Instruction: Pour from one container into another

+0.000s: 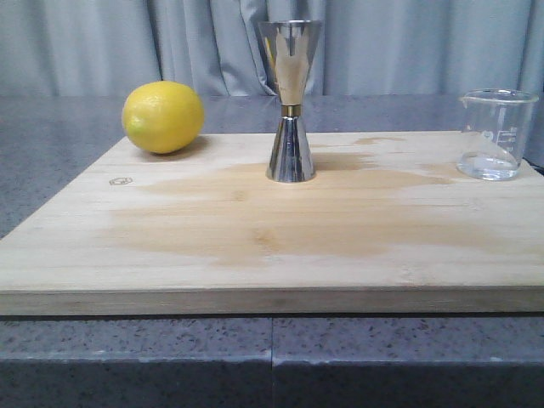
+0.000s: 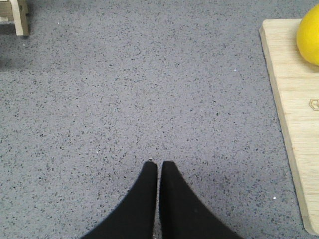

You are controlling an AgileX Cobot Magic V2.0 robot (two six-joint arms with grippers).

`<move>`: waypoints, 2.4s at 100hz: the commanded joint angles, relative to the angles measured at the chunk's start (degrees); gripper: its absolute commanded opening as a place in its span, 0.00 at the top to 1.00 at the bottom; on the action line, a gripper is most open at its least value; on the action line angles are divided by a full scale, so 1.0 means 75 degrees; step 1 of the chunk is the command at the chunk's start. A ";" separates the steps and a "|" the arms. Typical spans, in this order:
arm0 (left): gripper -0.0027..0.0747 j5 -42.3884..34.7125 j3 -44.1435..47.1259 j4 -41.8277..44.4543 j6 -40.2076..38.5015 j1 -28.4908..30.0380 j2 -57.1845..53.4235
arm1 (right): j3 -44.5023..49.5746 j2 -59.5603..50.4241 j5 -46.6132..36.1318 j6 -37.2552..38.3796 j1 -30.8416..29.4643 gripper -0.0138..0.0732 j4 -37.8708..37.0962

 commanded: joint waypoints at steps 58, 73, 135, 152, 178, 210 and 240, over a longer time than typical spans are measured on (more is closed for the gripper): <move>0.99 -0.7332 0.5805 0.0140 -0.0093 0.0483 -0.4266 | -0.0226 0.0013 -0.0554 0.0000 -0.0043 0.92 -0.0081; 0.99 -0.7888 0.6539 0.0073 -0.0093 0.0483 -0.4730 | -0.0226 0.0013 -0.0554 0.0000 -0.0043 0.92 -0.0081; 0.99 -0.8353 0.7190 0.0064 -0.0093 0.0452 -0.5504 | -0.0226 0.0028 -0.0553 0.0000 -0.0043 0.92 -0.0081; 0.99 -0.8409 0.7190 -0.0226 0.0081 0.0452 -0.5504 | -0.0226 0.0028 -0.0553 0.0000 -0.0043 0.92 -0.0081; 0.99 -0.8711 0.7190 -0.1064 0.1047 0.0452 -0.5504 | -0.0226 0.0028 -0.0553 0.0000 -0.0043 0.92 -0.0081; 0.99 -0.8743 0.7190 -0.1064 0.1047 0.0452 -0.5504 | -0.0226 0.0028 -0.0553 0.0000 -0.0043 0.92 -0.0081; 0.99 -0.8743 0.7190 -0.1064 0.1047 0.0452 -0.5504 | -0.0226 0.0028 -0.0553 0.0000 -0.0043 0.92 -0.0081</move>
